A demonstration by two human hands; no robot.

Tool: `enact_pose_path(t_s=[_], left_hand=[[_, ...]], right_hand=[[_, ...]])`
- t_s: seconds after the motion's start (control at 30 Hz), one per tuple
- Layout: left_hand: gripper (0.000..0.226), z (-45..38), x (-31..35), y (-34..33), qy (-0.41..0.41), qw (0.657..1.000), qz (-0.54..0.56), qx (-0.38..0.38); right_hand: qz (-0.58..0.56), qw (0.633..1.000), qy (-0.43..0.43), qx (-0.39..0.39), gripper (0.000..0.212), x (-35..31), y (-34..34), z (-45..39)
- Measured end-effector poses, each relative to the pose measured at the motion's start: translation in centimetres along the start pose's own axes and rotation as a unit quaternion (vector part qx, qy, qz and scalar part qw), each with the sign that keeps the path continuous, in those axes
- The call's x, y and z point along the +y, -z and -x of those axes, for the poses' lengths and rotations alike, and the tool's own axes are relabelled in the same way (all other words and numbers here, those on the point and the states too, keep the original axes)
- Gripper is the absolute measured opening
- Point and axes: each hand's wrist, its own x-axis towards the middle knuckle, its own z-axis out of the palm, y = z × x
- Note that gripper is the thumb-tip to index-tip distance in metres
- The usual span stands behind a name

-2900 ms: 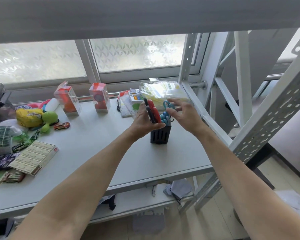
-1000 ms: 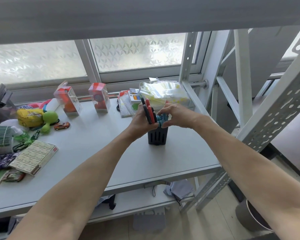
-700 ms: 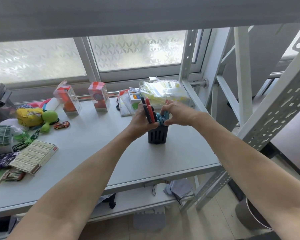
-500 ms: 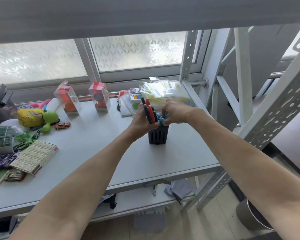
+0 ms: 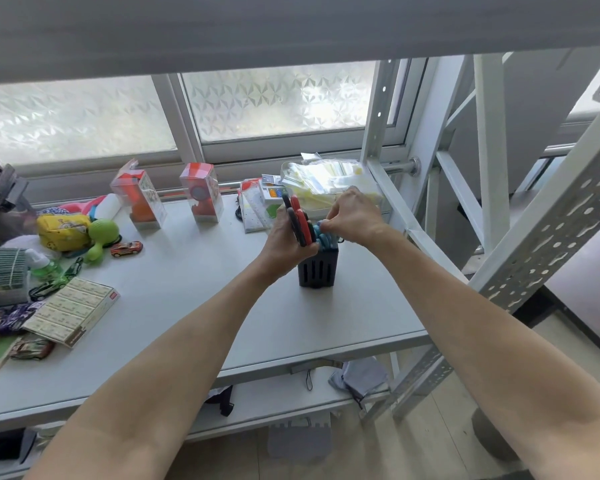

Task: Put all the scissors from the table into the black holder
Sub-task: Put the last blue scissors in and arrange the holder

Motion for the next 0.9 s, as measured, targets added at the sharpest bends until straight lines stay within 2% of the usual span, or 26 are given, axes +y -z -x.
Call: enact_pose_path(t_s=[0.13,0.23,0.4,0.5,0.7,0.9], left_hand=[[0.055,0.2,0.3,0.0,-0.006,1.000,-0.016,-0.003],[0.058,0.3,0.3,0.1,0.000,1.000,-0.007,0.001],[0.057,0.6,0.5,0.1,-0.001,1.000,0.000,0.001],[0.057,0.6,0.7,0.0,-0.004,1.000,-0.002,0.002],[0.056,0.5,0.7,0.1,-0.003,1.000,-0.018,-0.002],[0.058,0.5,0.5,0.2,0.013,1.000,-0.016,-0.007]], right_hand=[[-0.014,1.000,0.003,-0.003,0.019,0.5,0.4,0.3],[-0.032,0.999,0.033,-0.008,0.021,0.6,0.8,0.4],[-0.023,0.991,0.064,-0.113,0.021,1.1,2.4,0.8],[-0.051,0.986,0.052,-0.147,0.022,1.5,2.3,1.1],[-0.112,0.989,0.042,-0.091,0.024,1.6,0.4,1.3],[-0.129,0.988,0.028,-0.079,0.024,1.9,-0.2,1.5]])
